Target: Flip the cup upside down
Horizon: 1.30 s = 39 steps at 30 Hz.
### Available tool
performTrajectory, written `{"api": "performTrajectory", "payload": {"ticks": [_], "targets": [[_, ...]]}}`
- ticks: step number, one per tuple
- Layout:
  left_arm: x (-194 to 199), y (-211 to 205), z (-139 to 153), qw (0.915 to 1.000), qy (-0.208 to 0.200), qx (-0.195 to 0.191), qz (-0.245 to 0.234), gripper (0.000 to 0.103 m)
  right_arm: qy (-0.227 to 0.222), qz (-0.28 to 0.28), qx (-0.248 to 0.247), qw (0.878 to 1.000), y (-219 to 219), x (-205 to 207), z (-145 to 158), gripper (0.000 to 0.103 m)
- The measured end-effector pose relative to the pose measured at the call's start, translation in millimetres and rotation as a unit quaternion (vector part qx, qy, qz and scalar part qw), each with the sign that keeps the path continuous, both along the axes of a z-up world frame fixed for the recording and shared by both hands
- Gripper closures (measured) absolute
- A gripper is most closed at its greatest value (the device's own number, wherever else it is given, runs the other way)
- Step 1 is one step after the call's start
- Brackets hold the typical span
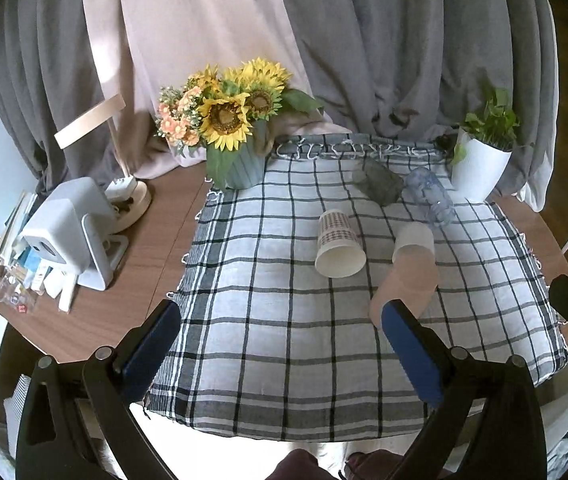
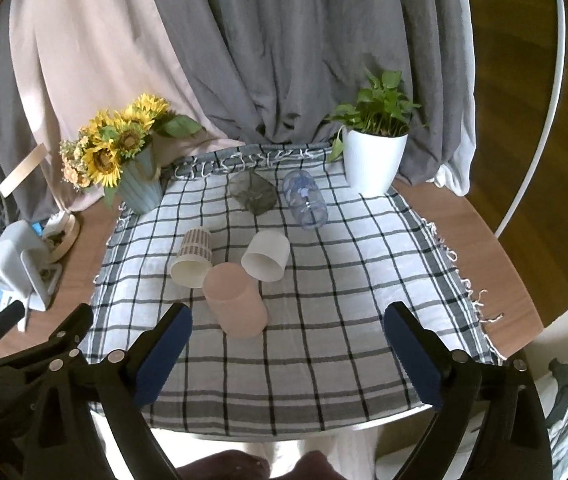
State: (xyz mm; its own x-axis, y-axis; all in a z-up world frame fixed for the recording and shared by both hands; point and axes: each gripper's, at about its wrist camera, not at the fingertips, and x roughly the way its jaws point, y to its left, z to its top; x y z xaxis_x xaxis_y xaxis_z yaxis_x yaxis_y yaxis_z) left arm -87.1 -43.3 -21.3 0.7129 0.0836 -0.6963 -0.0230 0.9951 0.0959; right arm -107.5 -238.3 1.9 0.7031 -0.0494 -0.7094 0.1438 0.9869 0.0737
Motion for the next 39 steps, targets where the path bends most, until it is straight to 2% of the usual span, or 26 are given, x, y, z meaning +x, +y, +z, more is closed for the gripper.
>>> {"api": "performTrajectory", "payload": {"ticks": [17,39], "targets": [[1.0,-12.5,3.6,1.0000,-0.009,0.004,0.001,0.000,0.003,-0.001,0.002,1.000,-5.9,-0.1,0.1,0.006],[4.6,-7.9,5.7,1.0000,-0.006,0.006,0.002,0.000,0.005,-0.003,0.002,1.000,-4.3,2.3,0.7,0.006]]}}
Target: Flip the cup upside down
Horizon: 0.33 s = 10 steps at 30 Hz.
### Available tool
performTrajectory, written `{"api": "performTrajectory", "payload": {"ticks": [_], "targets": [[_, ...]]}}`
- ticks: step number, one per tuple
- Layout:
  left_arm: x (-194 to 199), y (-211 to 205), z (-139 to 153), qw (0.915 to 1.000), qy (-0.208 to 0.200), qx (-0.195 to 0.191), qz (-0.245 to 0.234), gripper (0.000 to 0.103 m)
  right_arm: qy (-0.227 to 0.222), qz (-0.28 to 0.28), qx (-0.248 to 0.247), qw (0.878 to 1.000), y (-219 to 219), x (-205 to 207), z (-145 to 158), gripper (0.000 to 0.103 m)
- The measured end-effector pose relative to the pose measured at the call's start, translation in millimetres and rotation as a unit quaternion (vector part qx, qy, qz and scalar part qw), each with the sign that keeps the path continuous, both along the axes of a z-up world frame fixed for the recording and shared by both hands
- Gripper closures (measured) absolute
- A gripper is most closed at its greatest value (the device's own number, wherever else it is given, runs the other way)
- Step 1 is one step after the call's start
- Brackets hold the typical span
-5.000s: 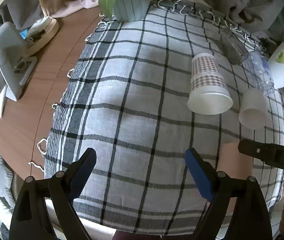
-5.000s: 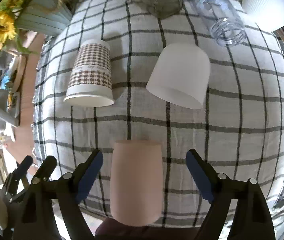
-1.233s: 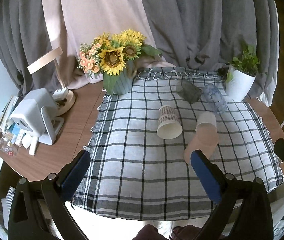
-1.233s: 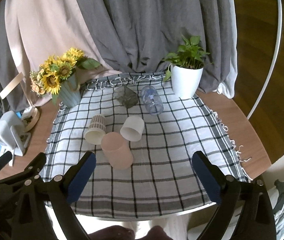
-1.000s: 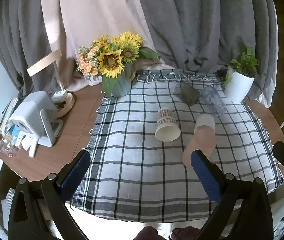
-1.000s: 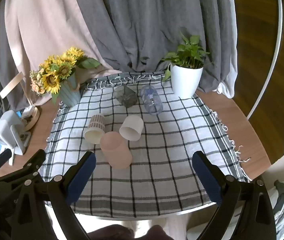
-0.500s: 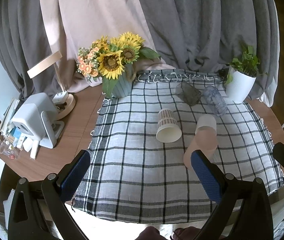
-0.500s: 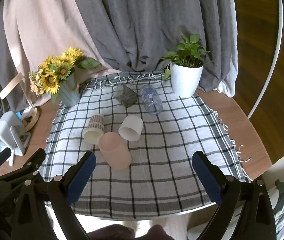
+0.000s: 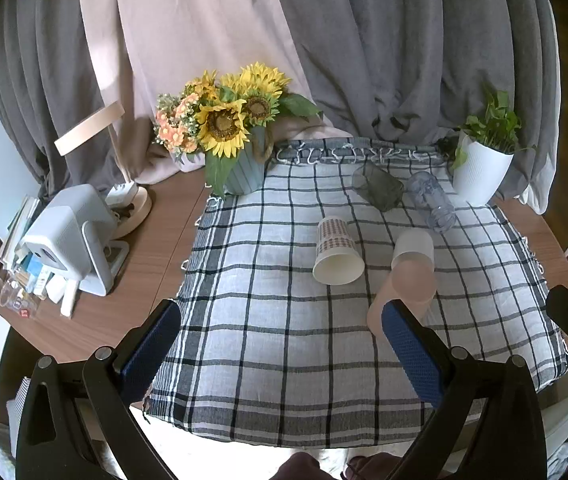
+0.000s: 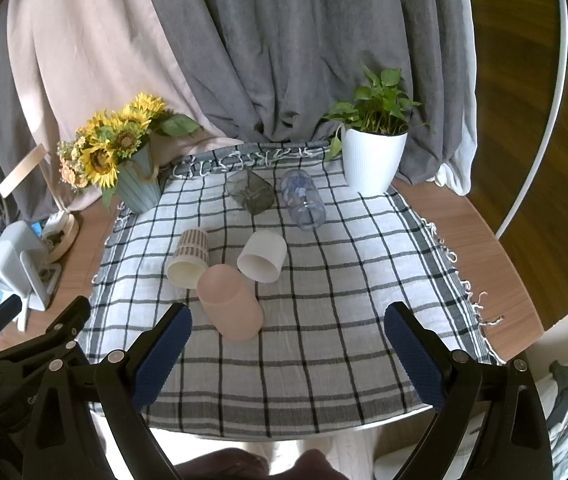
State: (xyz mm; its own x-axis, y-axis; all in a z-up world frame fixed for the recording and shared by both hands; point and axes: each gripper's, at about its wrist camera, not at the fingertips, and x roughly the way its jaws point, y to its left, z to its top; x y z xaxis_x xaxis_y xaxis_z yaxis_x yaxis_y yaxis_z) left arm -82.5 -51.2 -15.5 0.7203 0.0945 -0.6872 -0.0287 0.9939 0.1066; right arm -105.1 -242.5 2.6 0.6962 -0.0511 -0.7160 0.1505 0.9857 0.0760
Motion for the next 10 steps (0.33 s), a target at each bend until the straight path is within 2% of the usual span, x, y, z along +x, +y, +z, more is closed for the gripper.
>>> {"api": "performTrajectory", "payload": {"ticks": [10], "targets": [[0.1,0.8,-0.8,1.0000,-0.001,-0.001,-0.001,0.000,0.001,0.000,0.000,1.000,0.6,0.6,-1.1,0.006]]}}
